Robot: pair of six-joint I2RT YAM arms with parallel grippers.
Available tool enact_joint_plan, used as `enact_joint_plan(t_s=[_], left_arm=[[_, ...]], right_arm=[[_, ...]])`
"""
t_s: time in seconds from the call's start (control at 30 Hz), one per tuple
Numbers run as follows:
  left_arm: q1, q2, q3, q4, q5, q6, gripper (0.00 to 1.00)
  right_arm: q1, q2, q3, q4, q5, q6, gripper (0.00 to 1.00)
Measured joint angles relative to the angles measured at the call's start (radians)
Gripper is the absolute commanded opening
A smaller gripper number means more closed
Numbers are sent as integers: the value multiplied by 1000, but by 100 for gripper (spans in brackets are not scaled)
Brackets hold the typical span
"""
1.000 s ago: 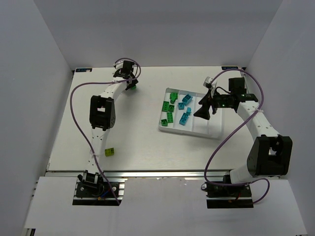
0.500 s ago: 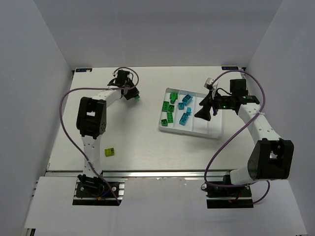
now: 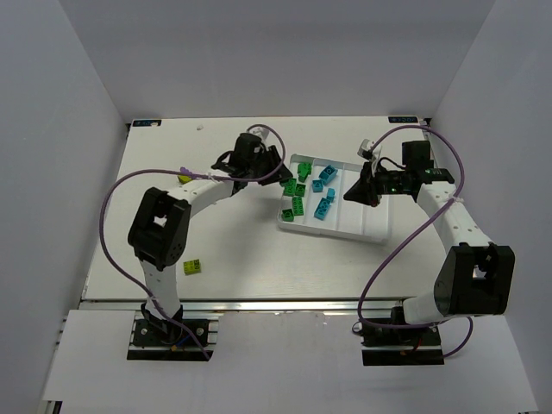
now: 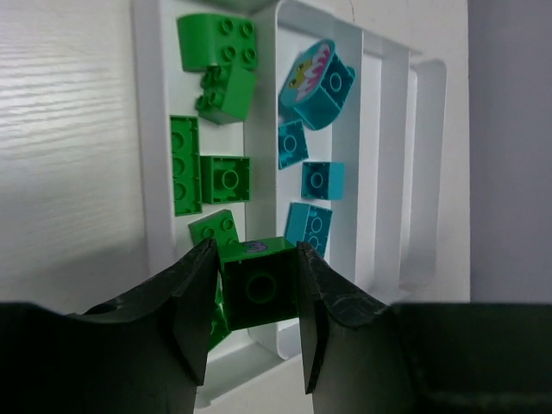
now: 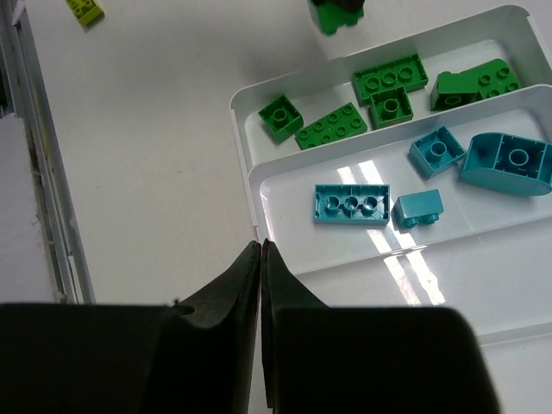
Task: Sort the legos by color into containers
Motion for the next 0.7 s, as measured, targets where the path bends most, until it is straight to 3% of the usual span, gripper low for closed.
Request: enact_joint_plan(t_s=[0.17,0.27,0.3,0.43,0.57,0.7], left_arm=[[-57,76,43,-49,-14,36,3],[-70,116,84,-100,-40,59,31],[-73,127,97,-115,-50,66,46],[-83,136,128,-169,-78,85,63],[-88,135,152,-188,-92,92,66],[-92,110,150,-210,-110,92,65]], right_arm=[[0,-1,0,-1,0,2,12],[0,-6,0,-2,1,3,20],[0,-10,0,-2,0,5,23],[0,-16,0,-2,1,10,42],[0,-17,0,-5,1,9,61],[0,-17,0,-5,-1,-3,72]])
